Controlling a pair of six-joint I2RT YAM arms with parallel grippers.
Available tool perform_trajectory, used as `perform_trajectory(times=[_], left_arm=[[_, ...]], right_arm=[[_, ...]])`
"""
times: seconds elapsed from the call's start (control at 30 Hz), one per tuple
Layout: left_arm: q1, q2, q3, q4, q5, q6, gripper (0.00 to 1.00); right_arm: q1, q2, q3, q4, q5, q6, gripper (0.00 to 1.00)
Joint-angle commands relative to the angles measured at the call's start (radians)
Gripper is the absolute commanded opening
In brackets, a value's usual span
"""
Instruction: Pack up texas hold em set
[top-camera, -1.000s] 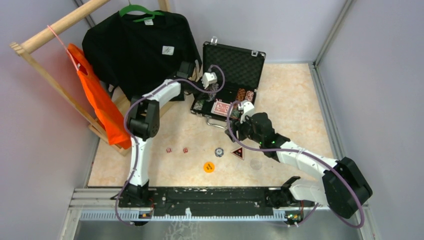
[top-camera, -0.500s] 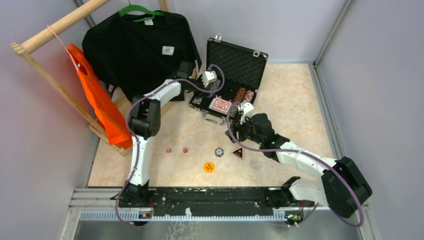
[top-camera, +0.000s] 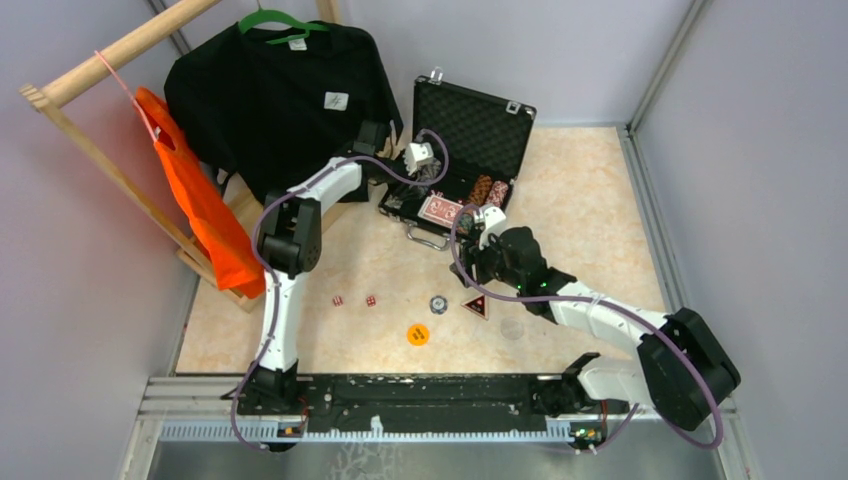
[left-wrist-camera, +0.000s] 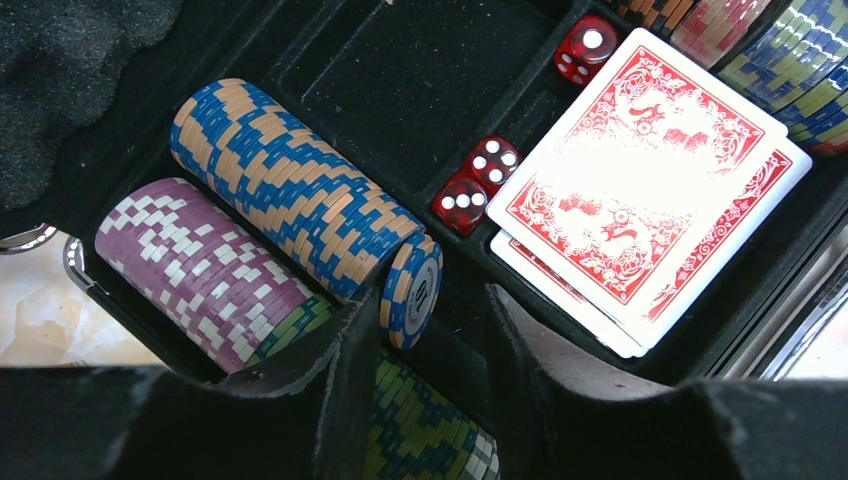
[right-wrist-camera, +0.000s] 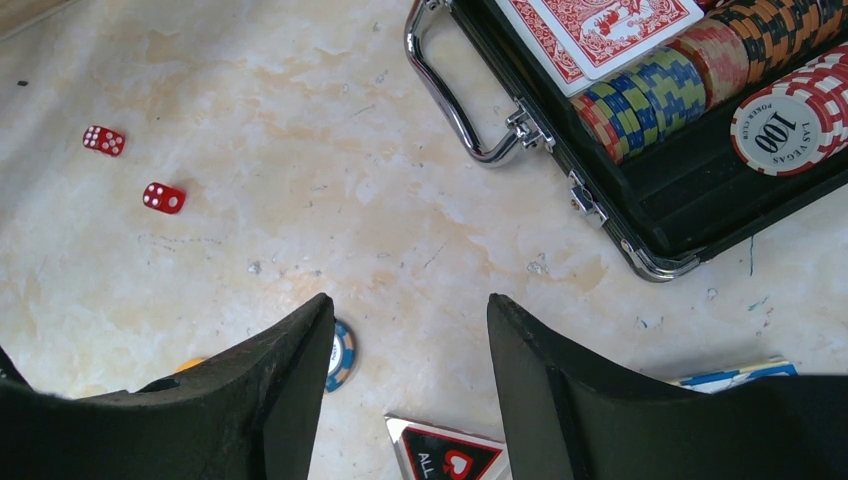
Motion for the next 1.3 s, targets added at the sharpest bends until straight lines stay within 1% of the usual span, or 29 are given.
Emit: perform_trajectory(times=[0.0,0.3,0.43,0.67,0.8,1.0,1.1,1.13,1.2,1.27], left_arm=[[0.008,-0.017,0.004,0.099,-0.032,0.019,0.52],[0.009,-0.094,-0.059,0.21,-0.02,-0.034,0.62],[0.008,-0.11,-0.063,0.229,-0.017,-0.045,0.65],[0.008,-0.121,-0.06,0.218,0.021,-0.047,0.66],[0.008,-0.097,-0.038,0.185,0.019,-0.039,0.65],[0.008,-0.114,-0.064,0.215,0.015,-0.068,0.66],[0.008,-0.162,-0.117,0.292,-0.03,-0.118,0.66],[0.009,-0.187,-0.152,0.364,-0.057,-0.151,0.65],[0.008,-0.235,-0.216,0.469,-0.154,-0.251,0.64],[0.008,-0.269,-0.241,0.502,-0.264,-0.356,0.64]], right_arm=[[-0.011,0.003,0.002,0.07,-0.016,0.007,0.58],[-0.011,0.006,0.001,0.074,-0.022,0.007,0.58],[-0.011,0.006,0.0,0.077,-0.021,0.007,0.58],[-0.01,0.006,-0.003,0.08,-0.02,0.008,0.58],[-0.011,0.004,-0.005,0.079,-0.018,0.01,0.58],[-0.012,-0.001,-0.002,0.079,0.008,0.022,0.58],[-0.014,-0.006,0.022,0.077,0.064,0.083,0.56],[-0.019,-0.007,0.039,0.069,0.095,0.124,0.54],[-0.047,-0.006,0.086,0.008,0.13,0.195,0.54],[-0.09,0.007,0.147,-0.07,0.161,0.258,0.53]])
